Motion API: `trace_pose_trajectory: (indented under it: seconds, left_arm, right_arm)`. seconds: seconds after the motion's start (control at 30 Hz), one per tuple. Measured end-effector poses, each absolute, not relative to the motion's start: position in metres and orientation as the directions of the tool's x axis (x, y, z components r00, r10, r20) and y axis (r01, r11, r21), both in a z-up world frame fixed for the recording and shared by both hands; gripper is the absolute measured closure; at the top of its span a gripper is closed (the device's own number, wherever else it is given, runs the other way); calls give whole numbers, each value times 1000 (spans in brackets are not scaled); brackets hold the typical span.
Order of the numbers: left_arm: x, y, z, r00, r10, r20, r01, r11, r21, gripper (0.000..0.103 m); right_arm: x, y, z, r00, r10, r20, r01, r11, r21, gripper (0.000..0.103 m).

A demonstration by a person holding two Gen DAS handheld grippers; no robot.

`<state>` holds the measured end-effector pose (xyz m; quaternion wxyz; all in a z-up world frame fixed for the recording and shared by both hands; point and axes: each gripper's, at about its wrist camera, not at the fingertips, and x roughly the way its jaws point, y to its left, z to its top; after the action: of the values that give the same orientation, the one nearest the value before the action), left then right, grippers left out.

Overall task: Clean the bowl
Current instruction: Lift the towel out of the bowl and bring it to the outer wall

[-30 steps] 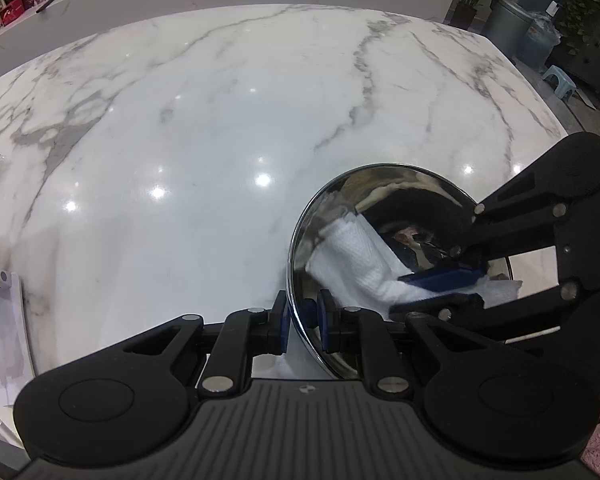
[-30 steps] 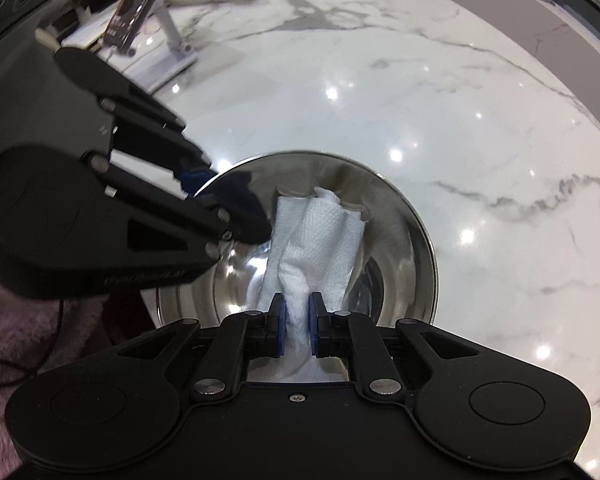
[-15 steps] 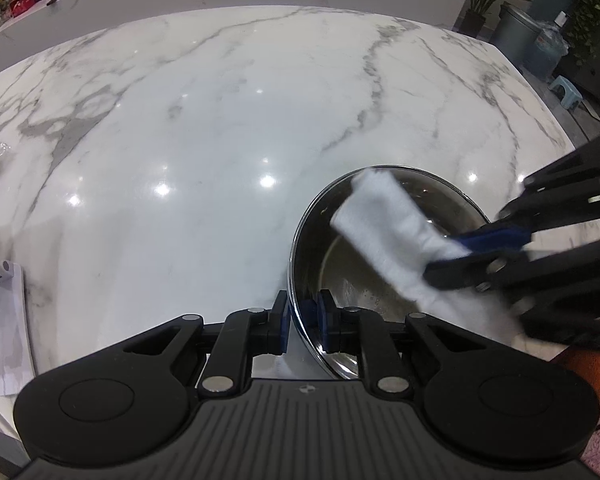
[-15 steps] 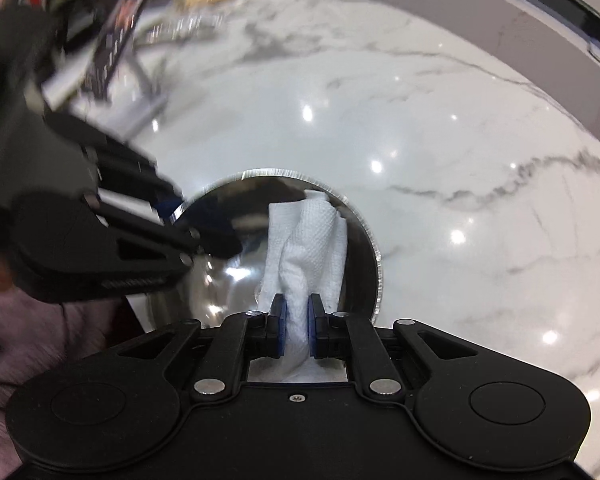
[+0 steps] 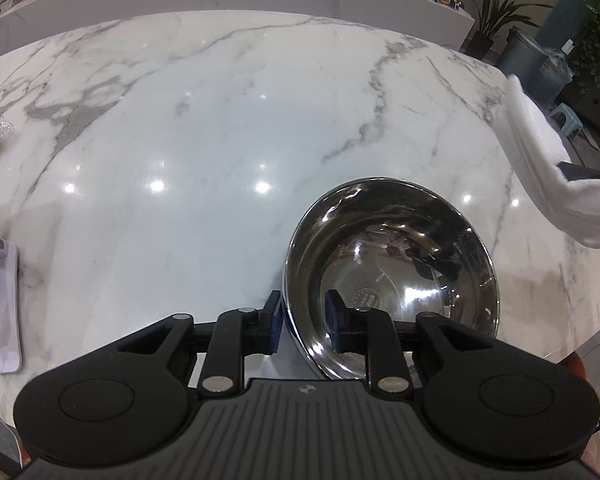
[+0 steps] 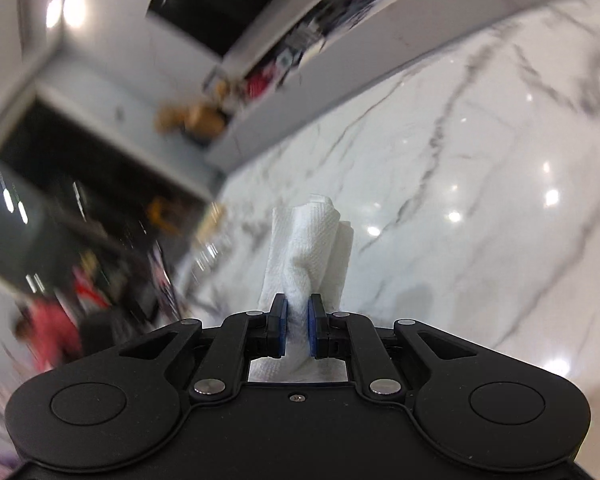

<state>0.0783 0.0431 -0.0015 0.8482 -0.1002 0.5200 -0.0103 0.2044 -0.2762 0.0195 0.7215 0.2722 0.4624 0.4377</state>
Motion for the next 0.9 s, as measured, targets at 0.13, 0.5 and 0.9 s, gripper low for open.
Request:
trace_pose_trajectory:
  seconds: [0.13, 0.5, 0.9]
  left_arm:
    - [77, 45, -2, 466, -139, -874, -104, 972, -210, 75]
    - [69, 46, -1, 438, -126, -890, -123, 972, -198, 76]
    - [83, 38, -1, 442, -84, -893, -96, 985, -140, 78]
  right_arm:
    - [198, -289, -11, 202, 917, -345, -269, 390, 881, 94]
    - [190, -262, -85, 173, 928, -331, -139, 355, 924, 94]
    - [191, -248, -99, 185, 886, -425, -126, 450, 884, 93]
